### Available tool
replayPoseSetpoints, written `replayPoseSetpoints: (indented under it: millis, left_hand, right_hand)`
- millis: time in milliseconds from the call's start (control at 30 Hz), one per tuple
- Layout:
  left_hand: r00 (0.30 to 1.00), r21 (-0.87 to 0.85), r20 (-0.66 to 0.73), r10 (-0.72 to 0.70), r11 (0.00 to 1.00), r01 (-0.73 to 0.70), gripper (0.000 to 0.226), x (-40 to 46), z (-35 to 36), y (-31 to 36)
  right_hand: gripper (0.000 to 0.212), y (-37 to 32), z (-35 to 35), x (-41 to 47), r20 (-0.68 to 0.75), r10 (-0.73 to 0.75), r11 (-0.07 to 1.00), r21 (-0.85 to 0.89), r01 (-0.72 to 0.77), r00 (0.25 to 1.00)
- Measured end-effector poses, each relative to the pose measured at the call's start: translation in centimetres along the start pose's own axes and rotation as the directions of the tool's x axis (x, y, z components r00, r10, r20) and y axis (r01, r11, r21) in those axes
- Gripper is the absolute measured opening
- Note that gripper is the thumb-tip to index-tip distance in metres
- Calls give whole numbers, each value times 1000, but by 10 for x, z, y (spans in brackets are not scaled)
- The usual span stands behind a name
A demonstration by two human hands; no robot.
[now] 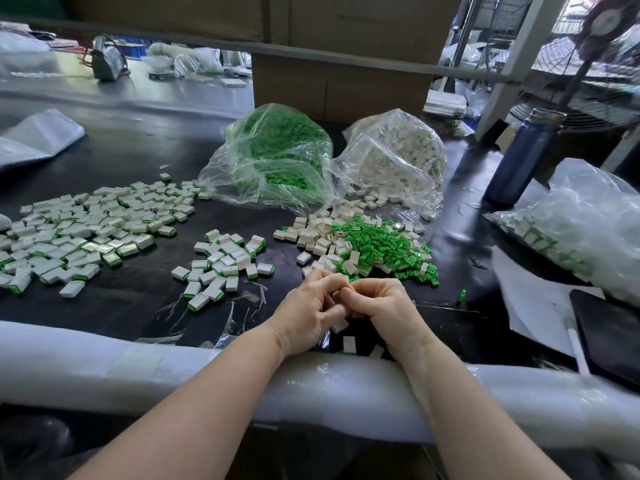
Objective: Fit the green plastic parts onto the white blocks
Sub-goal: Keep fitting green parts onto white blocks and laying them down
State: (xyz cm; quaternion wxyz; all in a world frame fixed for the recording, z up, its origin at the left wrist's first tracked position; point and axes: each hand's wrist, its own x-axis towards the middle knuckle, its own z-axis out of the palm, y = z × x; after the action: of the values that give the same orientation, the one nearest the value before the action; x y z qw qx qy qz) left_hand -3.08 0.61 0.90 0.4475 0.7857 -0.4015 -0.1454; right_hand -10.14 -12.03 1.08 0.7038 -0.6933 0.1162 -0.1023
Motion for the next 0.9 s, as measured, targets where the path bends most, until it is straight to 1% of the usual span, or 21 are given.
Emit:
replayPoseSetpoints:
  millis: [267, 367, 433, 500, 600, 800, 900]
  left_hand:
    - [1000, -1, 4, 5, 1000, -5, 17, -1, -1, 1]
    - [999, -71, -31, 15, 997, -18, 22, 0, -1, 3]
    - [998, -127, -60, 26, 991, -34, 15, -1, -1, 4]
    - [995, -125, -97, 11, 992, -23, 8, 0, -1, 3]
    - [989, -99, -149, -20, 995, 6, 11, 2, 0, -1]
    - [989, -82, -139, -44, 996, 33, 12, 3, 0, -4]
    - [990, -78, -138, -40, 997, 29, 12, 3, 0, -3]
  right_hand:
    - [14, 3, -1, 2, -14, -12, 1000, 11, 13, 1000]
    - [13, 4, 1, 3, -18, -44, 999, 13, 45, 999]
    - [13, 5, 3, 3, -21, -69, 998, -4, 69, 997]
    - [14, 5, 3, 4, -55, -92, 996, -20, 91, 994]
    - [6, 6, 1, 6, -121, -107, 994, 2, 108, 987]
    - [15, 6, -1, 5, -152, -151, 982, -132, 132, 977]
    - [14, 6, -1, 5, -154, -155, 972, -198, 123, 976]
